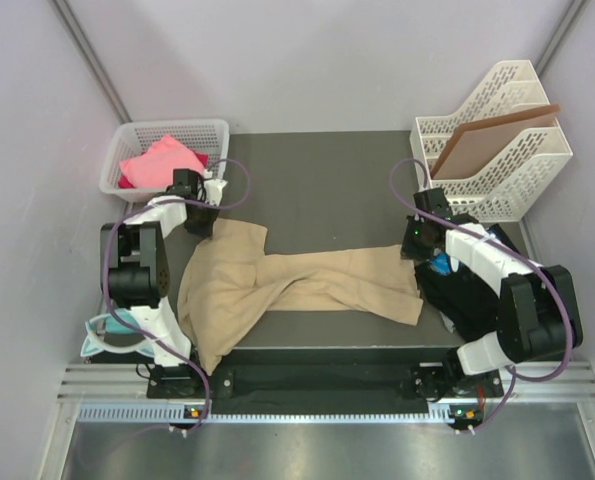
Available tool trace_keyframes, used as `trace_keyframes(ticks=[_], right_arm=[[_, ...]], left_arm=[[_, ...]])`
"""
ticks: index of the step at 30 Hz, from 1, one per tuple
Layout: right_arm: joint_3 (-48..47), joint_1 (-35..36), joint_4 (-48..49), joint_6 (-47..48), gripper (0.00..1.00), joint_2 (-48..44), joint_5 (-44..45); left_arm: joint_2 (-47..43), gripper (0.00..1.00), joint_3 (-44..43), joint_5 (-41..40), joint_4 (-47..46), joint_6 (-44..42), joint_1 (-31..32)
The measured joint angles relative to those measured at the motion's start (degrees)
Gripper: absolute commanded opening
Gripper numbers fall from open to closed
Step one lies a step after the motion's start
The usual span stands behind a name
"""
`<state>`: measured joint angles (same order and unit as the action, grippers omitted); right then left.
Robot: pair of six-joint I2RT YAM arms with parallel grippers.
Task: Fold and stack the t-shirts
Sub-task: Flatten out the tshirt
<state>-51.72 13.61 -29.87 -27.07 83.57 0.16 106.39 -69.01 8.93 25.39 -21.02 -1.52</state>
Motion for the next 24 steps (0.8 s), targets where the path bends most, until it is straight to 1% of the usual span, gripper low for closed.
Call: trace_keyframes(ticks=[1, 3, 4, 6, 8, 14, 17, 18, 19, 20, 21, 23, 24], right_arm=[[0.0, 0.0, 0.0, 0.0, 0.32, -0.1, 0.0], [0.0, 0.0, -0.1, 0.5, 0.54, -0.3, 0.2], [0.0, 0.0, -0.2, 0.3, 0.58, -0.2, 0.5], [-0.7, 0.0, -0.6, 0.8, 0.61, 0.7, 1.3], [-2.4, 0.0, -0.8, 1.2, 0.61, 3.1, 2.2], [-5.9, 0.0, -0.1, 1.6, 0.57, 10.2, 3.3], [-6.2, 0.0, 0.5, 1.8, 0.51, 12.3, 3.4], [-6.2, 0.0, 0.6, 2.0, 0.42, 13.0, 3.5], [-6.5, 0.0, 0.3, 2.1, 0.35, 13.4, 3.9], [-6.5, 0.0, 0.7, 2.3, 0.19, 13.5, 4.0], [-6.5, 0.0, 0.8, 2.6, 0.12, 13.6, 4.2], [-6.5, 0.0, 0.8, 2.6, 0.00, 13.8, 4.4], [-6.6, 0.0, 1.0, 2.5, 0.00, 13.9, 4.3]], left_arm=[[-0.5, 0.00, 0.0, 0.3, 1.5, 0.0, 0.0], [-1.8, 0.00, -0.1, 0.8, 4.2, 0.0, 0.0], [-2.6, 0.00, -0.3, 0.9, 5.2, 0.0, 0.0], [-4.2, 0.00, -0.9, 1.2, 6.4, 0.0, 0.0], [-5.2, 0.00, -1.3, 1.4, 6.6, 0.0, -0.1], [-5.7, 0.00, -1.3, 1.3, 7.4, -0.1, -0.5], [-5.7, 0.00, -1.3, 1.3, 7.8, -0.2, -0.9], [-5.7, 0.00, -1.3, 1.3, 7.8, -0.2, -1.1], [-5.7, 0.00, -1.3, 1.3, 7.8, -0.2, -1.2], [-5.7, 0.00, -1.3, 1.3, 7.9, -0.2, -1.4], [-5.7, 0.00, -1.3, 1.3, 7.9, -0.2, -1.5], [-5.7, 0.00, -1.3, 1.3, 7.9, -0.2, -1.7], [-5.7, 0.00, -1.3, 1.3, 8.0, -0.2, -1.7]])
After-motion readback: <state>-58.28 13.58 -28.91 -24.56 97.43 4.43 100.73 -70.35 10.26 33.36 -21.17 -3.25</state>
